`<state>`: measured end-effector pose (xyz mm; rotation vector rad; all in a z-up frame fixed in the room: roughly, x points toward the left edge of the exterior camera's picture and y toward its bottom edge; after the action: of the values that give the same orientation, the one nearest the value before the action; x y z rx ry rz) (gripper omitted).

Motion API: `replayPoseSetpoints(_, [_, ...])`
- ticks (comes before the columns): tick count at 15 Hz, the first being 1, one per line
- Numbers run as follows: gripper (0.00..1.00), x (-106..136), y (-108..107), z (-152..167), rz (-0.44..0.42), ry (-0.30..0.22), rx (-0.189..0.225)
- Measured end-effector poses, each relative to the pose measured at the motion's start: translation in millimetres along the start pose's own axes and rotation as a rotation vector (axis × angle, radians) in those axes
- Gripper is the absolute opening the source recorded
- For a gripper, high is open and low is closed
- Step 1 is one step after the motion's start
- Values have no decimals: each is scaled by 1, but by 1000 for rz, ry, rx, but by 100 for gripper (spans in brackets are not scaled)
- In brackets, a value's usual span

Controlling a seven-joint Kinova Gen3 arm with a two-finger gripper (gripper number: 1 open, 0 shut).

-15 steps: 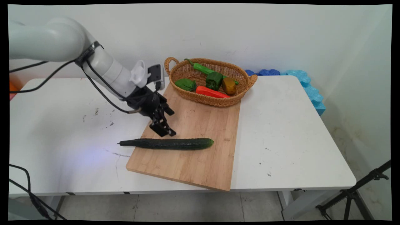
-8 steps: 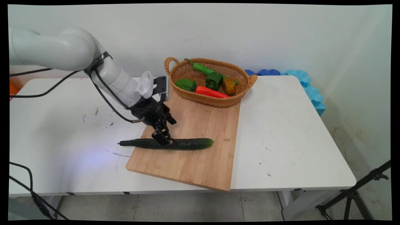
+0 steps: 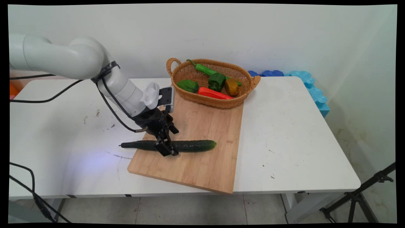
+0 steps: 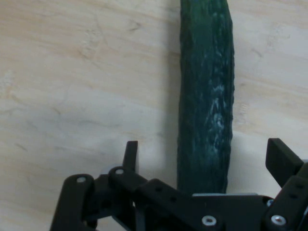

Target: Pick up the cucumber from the cutting board, then place the picked object in the vegetable basket

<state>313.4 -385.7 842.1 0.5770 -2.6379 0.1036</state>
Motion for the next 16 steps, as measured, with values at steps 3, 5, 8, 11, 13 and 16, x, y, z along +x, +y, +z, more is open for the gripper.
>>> replayPoseSetpoints(3, [100, -1, 2, 3, 9, -9, -3])
replayPoseSetpoints(5, [0, -1, 3, 5, 13, -13, -3])
replayPoseSetpoints(8, [0, -2, 5, 7, 25, -19, -5])
replayPoseSetpoints(11, [0, -3, 6, 6, 35, -22, -3])
replayPoseSetpoints(13, [0, -3, 6, 5, 41, -22, 0])
replayPoseSetpoints(16, [0, 0, 5, 1, 45, -17, 11])
